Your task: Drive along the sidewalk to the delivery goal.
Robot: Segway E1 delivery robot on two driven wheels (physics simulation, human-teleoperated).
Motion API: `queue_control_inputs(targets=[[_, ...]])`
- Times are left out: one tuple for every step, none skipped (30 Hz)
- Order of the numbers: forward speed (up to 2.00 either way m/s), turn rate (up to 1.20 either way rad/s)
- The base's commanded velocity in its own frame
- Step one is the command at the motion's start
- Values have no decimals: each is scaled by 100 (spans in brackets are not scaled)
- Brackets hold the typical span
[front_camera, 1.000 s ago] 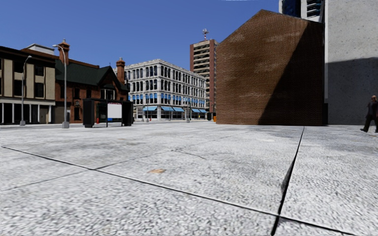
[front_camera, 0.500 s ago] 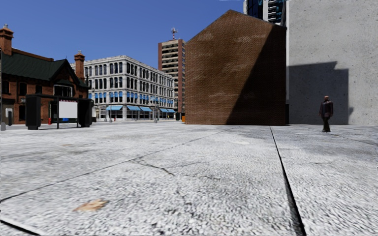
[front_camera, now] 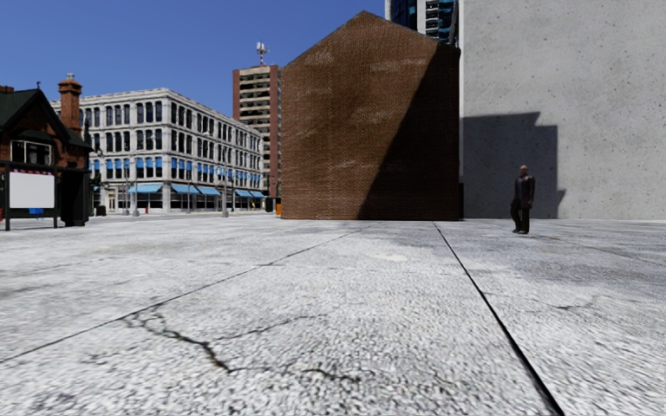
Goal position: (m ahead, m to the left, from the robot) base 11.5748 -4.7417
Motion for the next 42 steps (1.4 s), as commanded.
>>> queue_control_inputs(targets=[[118,0],[118,0],[111,0],[109,0],[109,0],[109,0],[109,0],[108,0],[105,0],[105,0],[99,0],[93,-10],[93,-10],[91,-16],[90,-18],[90,-19],[90,-19],[90,-20],[90,-20],[90,-20],[90,-20],[90,-20],[90,-20],[90,-20],[90,-22],[90,-22],[90,-48],[89,-57],[89,-59],[89,-59],[88,-60],[88,-60],[88,-60],[88,-60],[88,-60],[88,-60],[88,-60],[88,-60],[88,-60],[88,-60],[88,-60],[89,-60]])
